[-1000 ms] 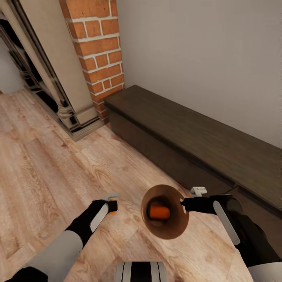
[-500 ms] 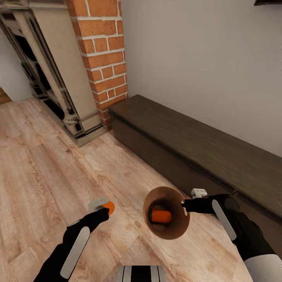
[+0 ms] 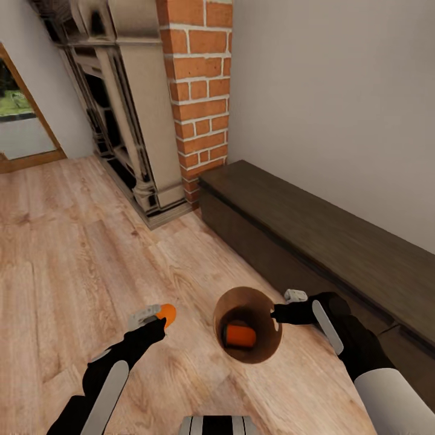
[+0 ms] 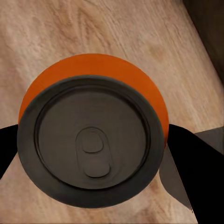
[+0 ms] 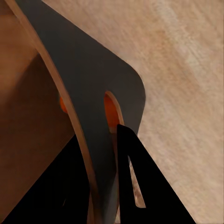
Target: Put the three can of soda from the living room inside the tash can in the kitchen.
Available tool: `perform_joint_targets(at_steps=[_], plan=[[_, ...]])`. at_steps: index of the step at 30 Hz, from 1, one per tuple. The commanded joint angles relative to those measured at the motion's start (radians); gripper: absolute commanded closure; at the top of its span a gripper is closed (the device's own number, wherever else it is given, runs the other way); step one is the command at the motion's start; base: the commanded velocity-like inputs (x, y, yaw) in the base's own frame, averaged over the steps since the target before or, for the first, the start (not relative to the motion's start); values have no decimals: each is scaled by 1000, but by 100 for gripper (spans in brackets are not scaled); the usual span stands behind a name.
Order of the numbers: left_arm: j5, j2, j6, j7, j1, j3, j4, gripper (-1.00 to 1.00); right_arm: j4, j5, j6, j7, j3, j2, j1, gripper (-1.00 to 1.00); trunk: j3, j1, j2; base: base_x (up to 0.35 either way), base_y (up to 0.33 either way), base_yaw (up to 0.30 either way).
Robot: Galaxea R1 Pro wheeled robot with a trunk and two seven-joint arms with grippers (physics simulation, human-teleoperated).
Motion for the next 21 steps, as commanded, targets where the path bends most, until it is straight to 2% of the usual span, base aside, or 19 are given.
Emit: perform_joint_targets(at_steps=[1,13,15,16,18,21], plan=[[0,0,0,0,0,0,-2,100,0,-47,5,7,0,1,0,100,4,0,0,0,0,296],[3,7,16,-9,17,1,-39,100,26,-47,5,3,0,3,-2,100,50,-6,3,0,0,296],[20,8,25,-13,15,0,-41,100,43,-47,5,1,0,4,-5,100,58,-7,4,0,0,296],[42,7,74,-17,0,-2,-42,100,50,-47,5,-11,0,7,-6,100,62,-7,4,0,0,296],[58,4,165,-34,-56,-4,-43,100,65,-48,5,-62,-1,23,-9,100,70,-8,4,0,0,296],[81,3,250,-108,-152,-6,-43,100,97,-49,5,-144,-3,59,-19,100,81,-9,5,0,0,296]])
